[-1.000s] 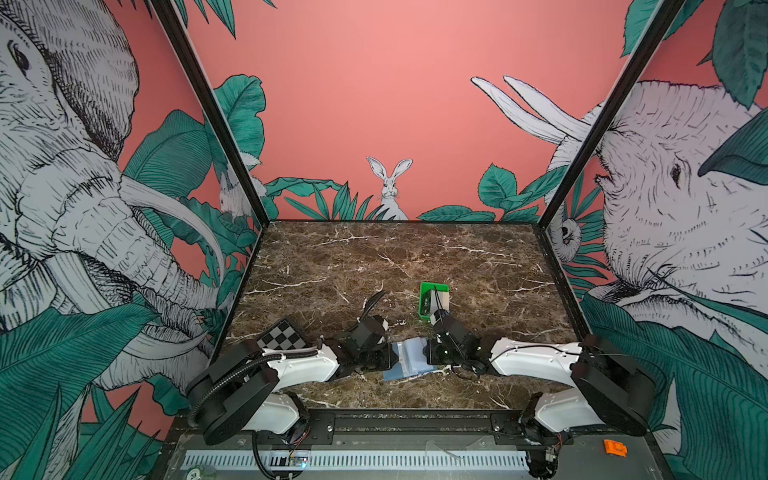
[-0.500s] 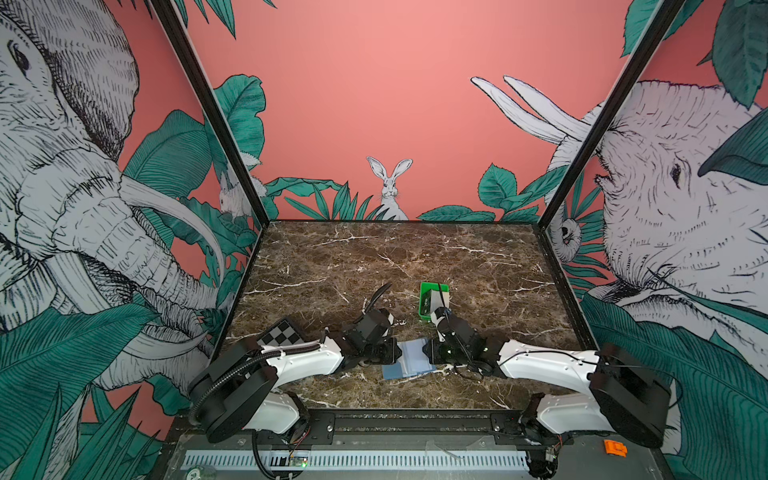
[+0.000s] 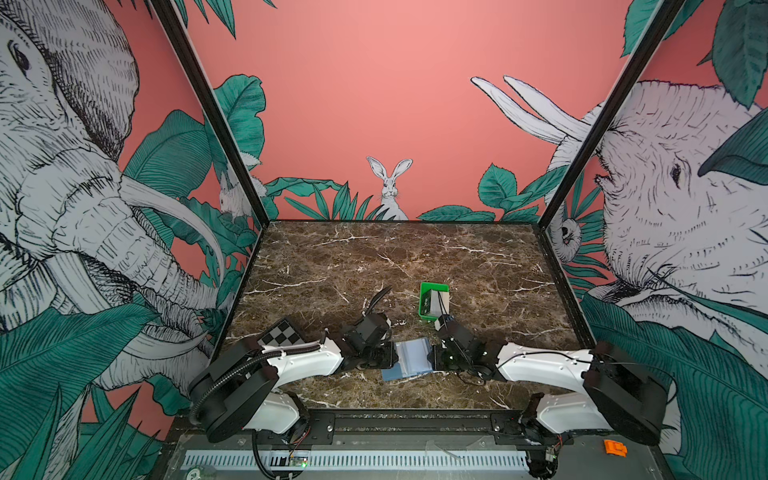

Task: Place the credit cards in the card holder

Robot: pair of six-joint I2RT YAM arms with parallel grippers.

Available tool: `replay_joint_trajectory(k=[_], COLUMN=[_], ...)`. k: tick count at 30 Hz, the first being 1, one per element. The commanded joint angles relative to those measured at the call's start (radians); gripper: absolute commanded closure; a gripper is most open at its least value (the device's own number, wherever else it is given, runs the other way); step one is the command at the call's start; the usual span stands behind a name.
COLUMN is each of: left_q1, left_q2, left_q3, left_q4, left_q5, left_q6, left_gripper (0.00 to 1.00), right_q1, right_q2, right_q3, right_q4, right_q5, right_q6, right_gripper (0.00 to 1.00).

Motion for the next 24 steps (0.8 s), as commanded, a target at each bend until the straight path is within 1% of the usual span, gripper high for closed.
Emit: replay_joint_trajectory(k=[1, 6, 10, 14, 19, 24], left_q1=[-0.003, -0.003, -0.003, -0.006, -0.006, -0.006], left_q2=[-0.018, -0.037, -0.041, -0.05, -0.09, -0.153], left_q3=[-0.017, -0.003, -0.005, -0.013, -0.021, -0.013], left_q4=[-0.03, -0.043, -0.043, -0.029, -0.029, -0.087], left_q5=[0.0, -0.005, -0.002, 0.006, 0.008, -0.014], left_q6=[-0.006, 0.004, 0.004, -0.008, -0.03, -0.032], left_gripper=[0.82, 0.82, 0.82, 0.82, 0.82, 0.82], right_q1=[0.029, 0.061, 0.064, 0.064, 0.052, 0.017], right_q2=[-0.027, -0.077, -0.11, -0.127, -0.072, 0.024], right_q3=[-0.016, -0.019, -0.016, 0.006, 0.069, 0.17], right_q4=[-0.071, -0.143, -0.153, -0.127, -0.098, -0.093], right_q5=[0.051, 0.094, 0.098, 0.096, 0.074, 0.041], right_q6=[0.036, 0.062, 0.061, 0.032, -0.02, -0.088], right_gripper=[0.83, 0.83, 0.83, 0.83, 0.82, 0.82])
